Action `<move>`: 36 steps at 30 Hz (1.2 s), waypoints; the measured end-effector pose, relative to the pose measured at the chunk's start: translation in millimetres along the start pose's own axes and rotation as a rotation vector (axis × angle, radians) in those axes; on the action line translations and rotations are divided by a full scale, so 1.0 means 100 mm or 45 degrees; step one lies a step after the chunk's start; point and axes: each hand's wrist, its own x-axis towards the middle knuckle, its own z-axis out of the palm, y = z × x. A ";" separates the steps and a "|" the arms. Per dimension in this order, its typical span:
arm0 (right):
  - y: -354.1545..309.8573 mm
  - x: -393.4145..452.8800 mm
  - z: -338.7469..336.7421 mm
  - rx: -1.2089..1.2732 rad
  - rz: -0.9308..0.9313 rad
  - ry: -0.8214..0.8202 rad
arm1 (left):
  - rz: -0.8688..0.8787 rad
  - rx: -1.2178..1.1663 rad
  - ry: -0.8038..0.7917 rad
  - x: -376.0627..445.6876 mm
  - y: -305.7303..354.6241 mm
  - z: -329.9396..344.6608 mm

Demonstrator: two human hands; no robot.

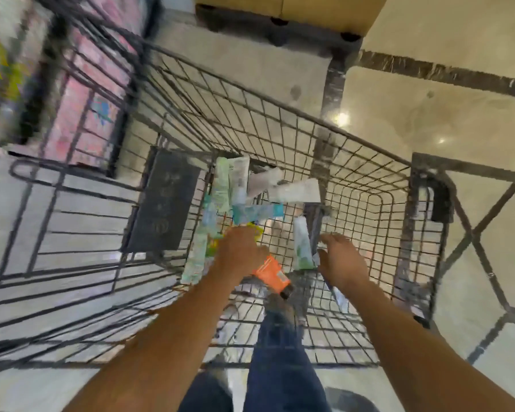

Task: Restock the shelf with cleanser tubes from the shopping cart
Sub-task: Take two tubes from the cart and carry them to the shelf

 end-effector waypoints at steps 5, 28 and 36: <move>0.17 0.62 0.35 -0.184 -0.414 -0.094 | -0.390 -0.695 -0.155 0.78 0.08 0.40; 0.37 1.46 0.59 -1.074 -1.128 -0.169 | -0.871 -2.190 0.065 1.76 -0.08 1.25; 0.46 1.38 0.54 -0.631 -0.628 -0.361 | -0.815 -1.936 0.328 1.55 -0.24 1.28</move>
